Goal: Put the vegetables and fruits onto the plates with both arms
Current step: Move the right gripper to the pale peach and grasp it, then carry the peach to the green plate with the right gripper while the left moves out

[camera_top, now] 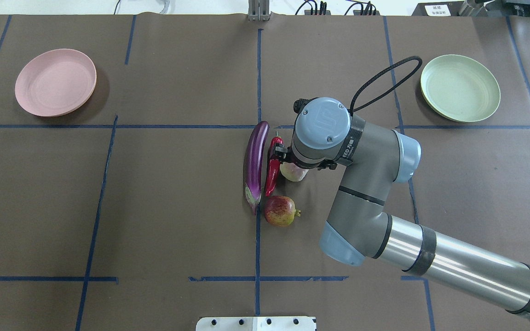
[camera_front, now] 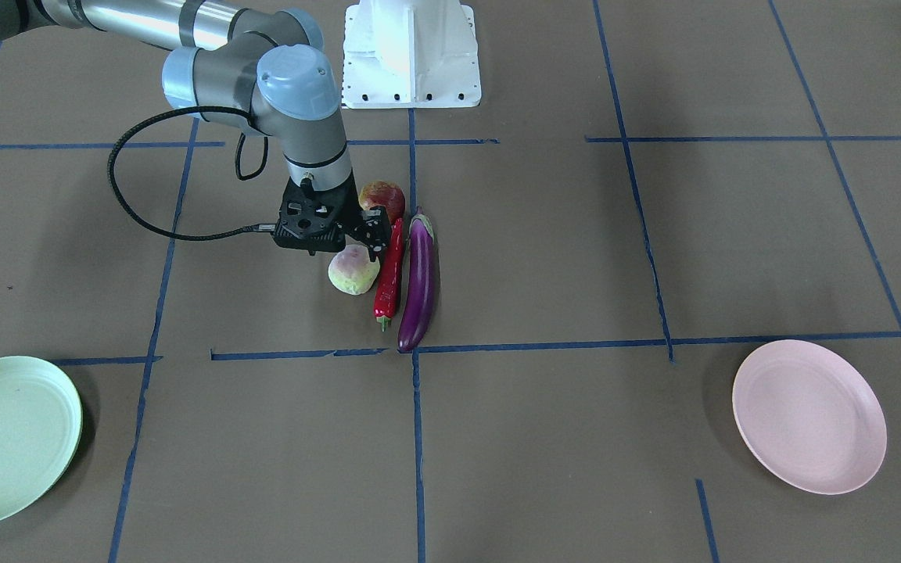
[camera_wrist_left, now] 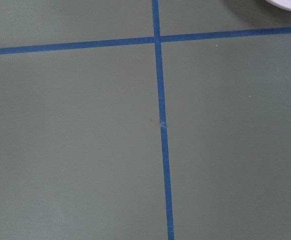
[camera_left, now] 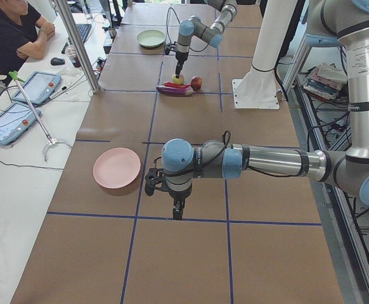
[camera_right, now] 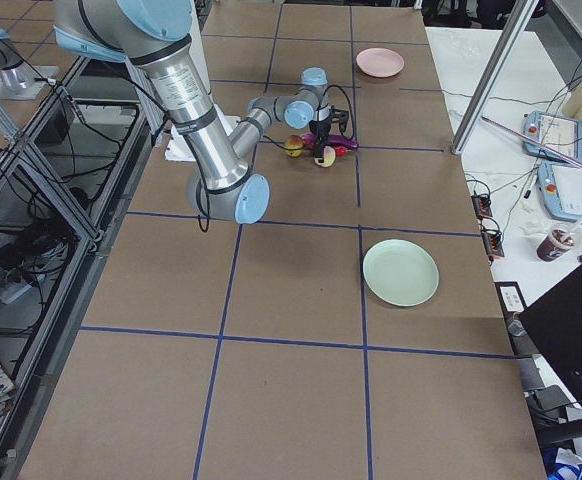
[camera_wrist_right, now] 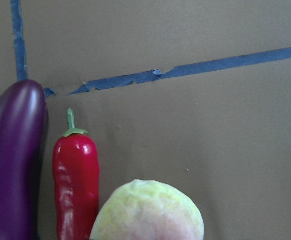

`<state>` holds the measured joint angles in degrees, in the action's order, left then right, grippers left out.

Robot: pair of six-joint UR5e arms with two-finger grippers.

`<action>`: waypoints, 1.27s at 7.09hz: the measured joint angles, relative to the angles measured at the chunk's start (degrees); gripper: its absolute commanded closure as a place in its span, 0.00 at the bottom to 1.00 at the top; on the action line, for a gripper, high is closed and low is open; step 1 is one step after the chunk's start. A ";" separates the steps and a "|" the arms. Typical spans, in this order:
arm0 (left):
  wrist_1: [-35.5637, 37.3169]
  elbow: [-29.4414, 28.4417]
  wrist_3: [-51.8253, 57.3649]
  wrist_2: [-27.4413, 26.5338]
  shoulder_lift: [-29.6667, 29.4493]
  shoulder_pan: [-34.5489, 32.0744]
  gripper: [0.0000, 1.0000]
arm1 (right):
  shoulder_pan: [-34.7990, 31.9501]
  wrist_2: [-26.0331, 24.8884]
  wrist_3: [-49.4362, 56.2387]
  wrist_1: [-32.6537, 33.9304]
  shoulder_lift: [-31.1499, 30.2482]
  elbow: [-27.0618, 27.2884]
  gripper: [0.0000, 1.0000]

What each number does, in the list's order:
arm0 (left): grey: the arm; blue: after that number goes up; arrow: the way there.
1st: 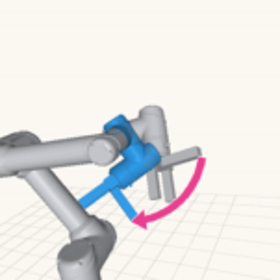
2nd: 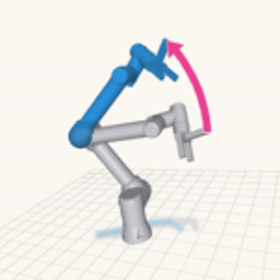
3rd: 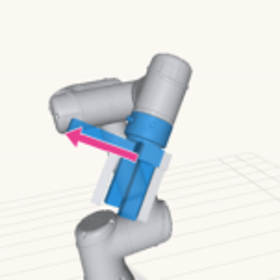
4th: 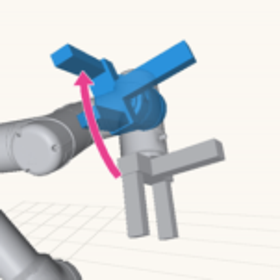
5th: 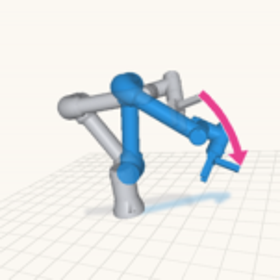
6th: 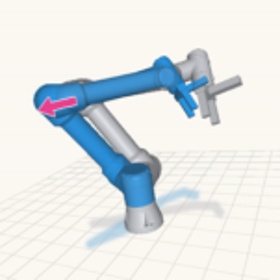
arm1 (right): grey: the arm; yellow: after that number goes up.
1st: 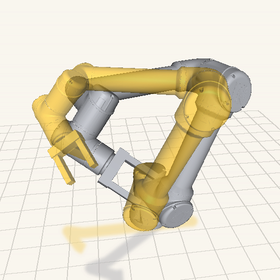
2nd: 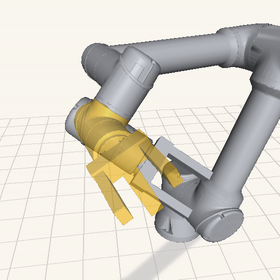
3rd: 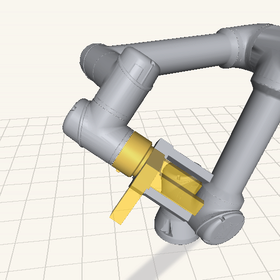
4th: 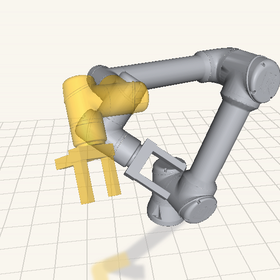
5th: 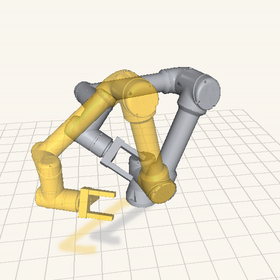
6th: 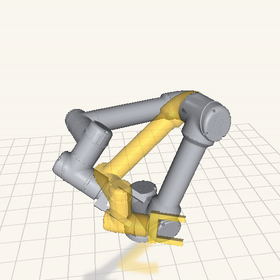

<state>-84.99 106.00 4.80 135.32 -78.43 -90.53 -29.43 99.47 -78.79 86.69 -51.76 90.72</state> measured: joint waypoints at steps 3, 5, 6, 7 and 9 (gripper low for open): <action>0.00 0.03 0.03 0.11 0.49 -0.03 0.00 | 0.23 -0.82 -0.06 -0.49 2.68 -3.65 1.00; 0.00 0.07 0.03 0.12 0.58 -0.01 0.00 | 0.07 -0.86 -0.12 -0.61 2.59 -2.87 1.00; -0.02 0.08 0.03 0.12 0.60 0.00 0.00 | -0.57 -0.81 -0.11 -0.36 2.10 -1.31 1.00; -0.24 0.09 0.03 0.12 0.59 0.00 0.00 | -1.89 -0.57 0.12 0.18 0.22 2.02 1.00; -3.44 -0.06 0.00 0.29 0.81 0.23 0.00 | -6.96 0.46 4.83 2.30 -5.48 9.39 1.00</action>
<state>-88.43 105.94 4.80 135.60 -77.63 -90.30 -36.39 99.94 -73.96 88.99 -57.23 100.11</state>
